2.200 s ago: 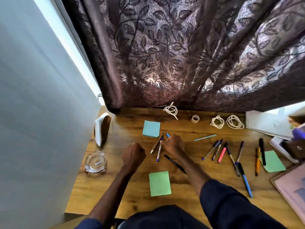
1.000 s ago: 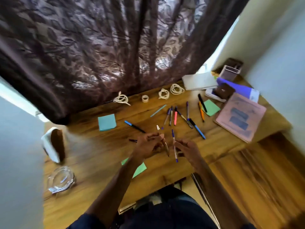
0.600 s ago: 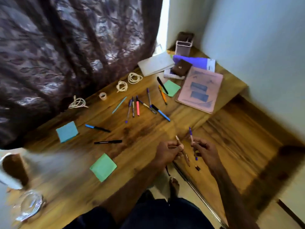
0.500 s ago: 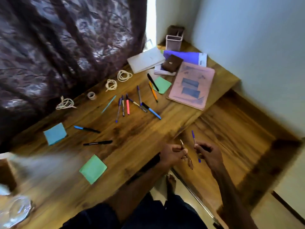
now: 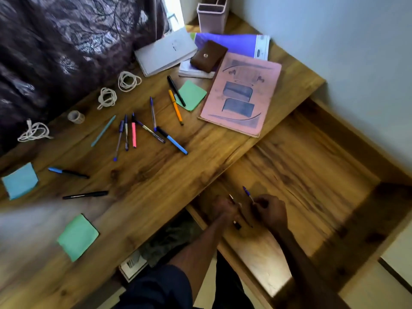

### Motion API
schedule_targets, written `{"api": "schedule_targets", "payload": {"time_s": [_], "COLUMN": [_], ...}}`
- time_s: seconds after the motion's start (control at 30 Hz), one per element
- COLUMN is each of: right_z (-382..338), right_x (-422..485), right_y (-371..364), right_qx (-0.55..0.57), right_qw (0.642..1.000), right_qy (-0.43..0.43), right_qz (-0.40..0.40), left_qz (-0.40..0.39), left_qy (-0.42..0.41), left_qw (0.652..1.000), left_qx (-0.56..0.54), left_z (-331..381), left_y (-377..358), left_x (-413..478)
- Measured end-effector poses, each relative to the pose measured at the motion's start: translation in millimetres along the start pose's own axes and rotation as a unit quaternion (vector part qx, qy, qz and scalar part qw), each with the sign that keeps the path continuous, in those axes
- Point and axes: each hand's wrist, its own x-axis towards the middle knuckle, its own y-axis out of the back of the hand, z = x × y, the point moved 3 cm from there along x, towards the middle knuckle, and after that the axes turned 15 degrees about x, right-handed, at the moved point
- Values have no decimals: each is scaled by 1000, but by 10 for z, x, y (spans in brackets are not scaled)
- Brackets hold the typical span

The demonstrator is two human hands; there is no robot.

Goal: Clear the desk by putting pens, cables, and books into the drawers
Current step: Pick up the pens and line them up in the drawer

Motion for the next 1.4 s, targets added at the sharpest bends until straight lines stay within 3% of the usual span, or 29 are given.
{"api": "schedule_targets", "payload": {"time_s": [0.3, 0.87, 1.0, 1.23, 1.4], "right_z": [27, 125, 119, -357, -1076], "right_x": [82, 76, 34, -284, -599], "right_y": [-137, -170, -131, -10, -39], "right_qx": [-87, -105, -97, -49, 21], "right_qw": [995, 992, 993, 992, 972], "right_qy": [42, 69, 61, 110, 229], "right_qz": [-23, -27, -25, 43, 56], "left_qz": [75, 58, 64, 164, 226], "left_qy": [32, -24, -45, -169, -296], "left_qw": [996, 995, 988, 945, 900], "left_qx": [25, 82, 137, 227, 226], "left_z": [5, 263, 301, 412, 383], "left_y": [-51, 282, 439, 997, 1540], "left_x": [155, -480, -675, -1352, -1807]}}
